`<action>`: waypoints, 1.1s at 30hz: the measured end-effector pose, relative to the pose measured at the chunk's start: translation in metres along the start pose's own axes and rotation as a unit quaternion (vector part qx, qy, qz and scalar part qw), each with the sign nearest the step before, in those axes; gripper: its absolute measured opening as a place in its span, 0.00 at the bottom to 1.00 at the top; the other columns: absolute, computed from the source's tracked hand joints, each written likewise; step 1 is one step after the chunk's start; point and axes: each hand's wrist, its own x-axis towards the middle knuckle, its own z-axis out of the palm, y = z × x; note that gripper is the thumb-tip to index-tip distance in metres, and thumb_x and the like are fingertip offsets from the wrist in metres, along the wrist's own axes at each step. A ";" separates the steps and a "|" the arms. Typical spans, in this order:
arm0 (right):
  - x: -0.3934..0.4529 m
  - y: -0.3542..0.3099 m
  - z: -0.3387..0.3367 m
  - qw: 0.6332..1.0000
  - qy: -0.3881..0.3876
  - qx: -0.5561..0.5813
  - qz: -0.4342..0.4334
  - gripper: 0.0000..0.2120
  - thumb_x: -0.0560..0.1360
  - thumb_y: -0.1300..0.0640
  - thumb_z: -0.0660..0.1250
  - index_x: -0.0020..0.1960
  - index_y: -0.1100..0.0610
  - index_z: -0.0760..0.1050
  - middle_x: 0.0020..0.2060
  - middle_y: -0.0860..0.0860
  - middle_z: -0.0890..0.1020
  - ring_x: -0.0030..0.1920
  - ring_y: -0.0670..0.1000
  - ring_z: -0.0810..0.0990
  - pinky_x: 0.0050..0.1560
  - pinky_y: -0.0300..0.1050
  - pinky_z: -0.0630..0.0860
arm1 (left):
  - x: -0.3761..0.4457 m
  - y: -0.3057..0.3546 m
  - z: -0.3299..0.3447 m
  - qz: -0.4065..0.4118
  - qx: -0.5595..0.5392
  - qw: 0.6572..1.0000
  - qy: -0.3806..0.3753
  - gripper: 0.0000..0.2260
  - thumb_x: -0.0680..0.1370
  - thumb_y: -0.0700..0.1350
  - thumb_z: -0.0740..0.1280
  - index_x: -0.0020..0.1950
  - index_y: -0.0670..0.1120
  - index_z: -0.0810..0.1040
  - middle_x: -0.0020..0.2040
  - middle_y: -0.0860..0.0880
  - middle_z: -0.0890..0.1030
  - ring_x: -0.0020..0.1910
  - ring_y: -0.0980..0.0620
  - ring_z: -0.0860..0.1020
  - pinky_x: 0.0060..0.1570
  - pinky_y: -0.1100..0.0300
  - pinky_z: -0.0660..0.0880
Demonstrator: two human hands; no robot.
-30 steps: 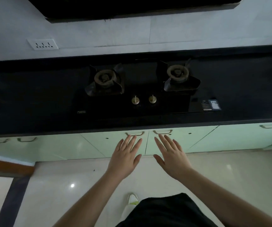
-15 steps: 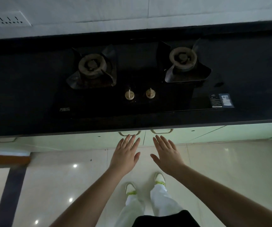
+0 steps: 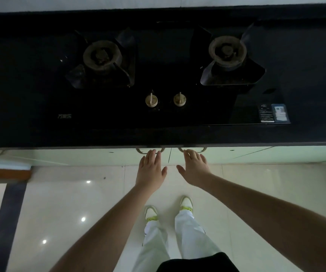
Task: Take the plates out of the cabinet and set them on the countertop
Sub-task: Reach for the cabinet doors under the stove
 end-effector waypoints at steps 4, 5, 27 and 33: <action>0.012 -0.006 0.000 0.997 0.004 0.057 0.053 0.30 0.80 0.43 0.56 0.76 0.57 0.58 0.74 0.53 0.63 0.74 0.54 0.59 0.73 0.51 0.53 | 0.003 -0.005 -0.004 0.007 -0.033 0.999 0.011 0.26 0.81 0.51 0.58 0.77 0.43 0.58 0.74 0.44 0.65 0.74 0.47 0.61 0.73 0.51 0.60; 0.013 -0.007 0.001 0.996 0.008 0.062 0.059 0.30 0.80 0.43 0.56 0.76 0.57 0.58 0.74 0.53 0.63 0.74 0.54 0.59 0.73 0.51 0.55 | 0.003 -0.006 -0.006 0.006 -0.042 0.999 0.012 0.25 0.81 0.51 0.59 0.76 0.43 0.60 0.73 0.45 0.67 0.72 0.47 0.64 0.71 0.51 0.63; -0.098 -0.004 0.046 0.993 -0.025 -0.004 0.114 0.39 0.74 0.27 0.45 0.71 0.52 0.68 0.70 0.53 0.70 0.70 0.55 0.67 0.68 0.54 0.64 | -0.077 -0.039 0.001 -0.036 -0.185 0.978 -0.091 0.27 0.84 0.60 0.49 0.69 0.43 0.75 0.67 0.44 0.74 0.67 0.45 0.69 0.66 0.50 0.70; -0.128 0.000 0.056 0.981 -0.114 0.002 0.159 0.26 0.81 0.41 0.42 0.78 0.43 0.51 0.74 0.58 0.62 0.72 0.60 0.62 0.67 0.57 0.63 | -0.113 -0.049 0.006 -0.030 -0.166 0.982 -0.086 0.31 0.82 0.63 0.47 0.63 0.43 0.80 0.65 0.45 0.75 0.65 0.46 0.71 0.62 0.50 0.73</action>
